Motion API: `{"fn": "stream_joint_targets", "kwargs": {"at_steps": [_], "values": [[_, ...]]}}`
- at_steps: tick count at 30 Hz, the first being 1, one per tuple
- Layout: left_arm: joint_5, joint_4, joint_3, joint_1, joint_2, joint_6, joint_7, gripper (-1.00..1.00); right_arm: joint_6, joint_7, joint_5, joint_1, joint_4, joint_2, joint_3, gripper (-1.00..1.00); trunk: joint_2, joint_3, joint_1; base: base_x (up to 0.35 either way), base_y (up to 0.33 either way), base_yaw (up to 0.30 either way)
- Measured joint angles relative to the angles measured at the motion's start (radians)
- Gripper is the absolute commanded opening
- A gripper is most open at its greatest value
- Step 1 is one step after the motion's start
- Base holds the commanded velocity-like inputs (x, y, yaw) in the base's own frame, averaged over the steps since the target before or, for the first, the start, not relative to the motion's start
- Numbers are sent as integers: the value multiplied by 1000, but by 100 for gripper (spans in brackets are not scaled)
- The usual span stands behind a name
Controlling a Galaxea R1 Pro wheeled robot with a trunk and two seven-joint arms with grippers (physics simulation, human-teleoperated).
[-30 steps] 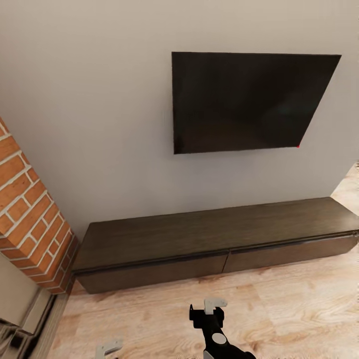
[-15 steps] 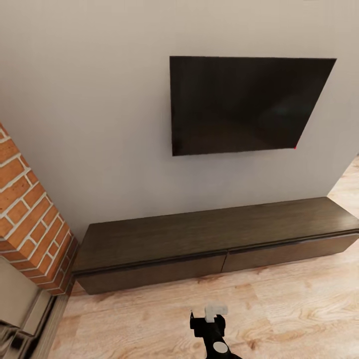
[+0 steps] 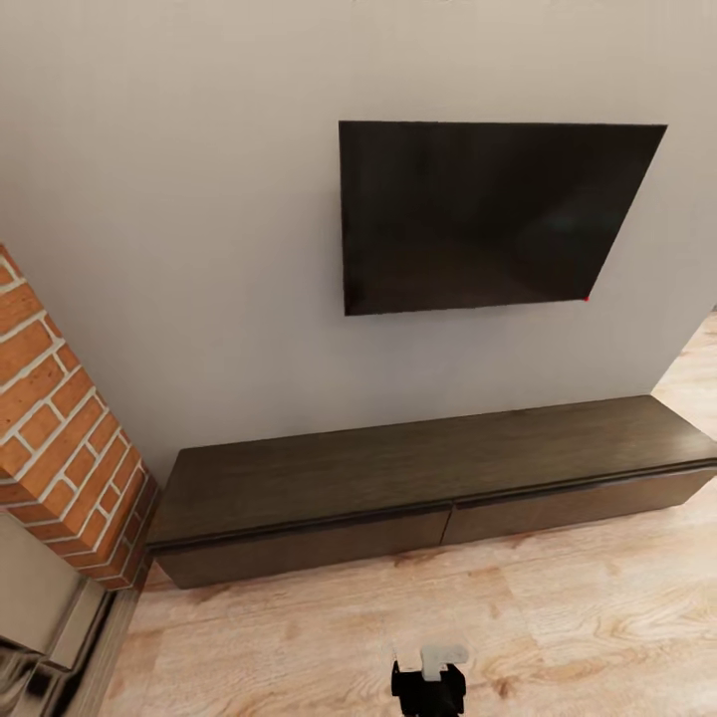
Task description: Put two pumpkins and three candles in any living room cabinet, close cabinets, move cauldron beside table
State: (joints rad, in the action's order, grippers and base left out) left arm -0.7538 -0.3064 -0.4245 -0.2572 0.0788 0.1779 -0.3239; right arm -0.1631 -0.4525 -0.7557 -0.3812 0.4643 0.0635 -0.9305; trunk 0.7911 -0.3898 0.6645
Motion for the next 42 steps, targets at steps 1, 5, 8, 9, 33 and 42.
{"fn": "stream_joint_targets", "kwargs": {"at_steps": [1, 5, 8, 9, 33, 42], "values": [[0, 2, 0, 0, 0, 0, 0, 100, 0, 0, 0, 3, -1, 0, 0, 100, -7, 3, -4, 0, 0, 0], [0, 26, -2, 1, 0, -15, 0, 100, 0, -1, -1, 14, -5, 0, 0, 100, -35, 16, -19, 0, 0, 0], [-1, 48, -6, 1, -1, -46, 3, 100, 0, 0, -1, 31, -5, 1, 0, 100, -56, 25, -31, 0, 0, 0], [-1, 55, -6, 1, -1, -53, 9, 100, 0, 1, -1, 38, -5, 0, 0, 100, -63, 28, -35, 0, 0, 0], [2, 262, -6, 17, -25, -68, 63, 100, -14, 80, -1, 57, -430, -2, 10, 100, -231, 103, -127, 0, 0, 9], [-2, 290, -4, 17, -22, -86, 61, 100, -15, 82, 1, 56, -464, -8, 10, 100, -294, 131, -161, -1, 0, 0]]}}
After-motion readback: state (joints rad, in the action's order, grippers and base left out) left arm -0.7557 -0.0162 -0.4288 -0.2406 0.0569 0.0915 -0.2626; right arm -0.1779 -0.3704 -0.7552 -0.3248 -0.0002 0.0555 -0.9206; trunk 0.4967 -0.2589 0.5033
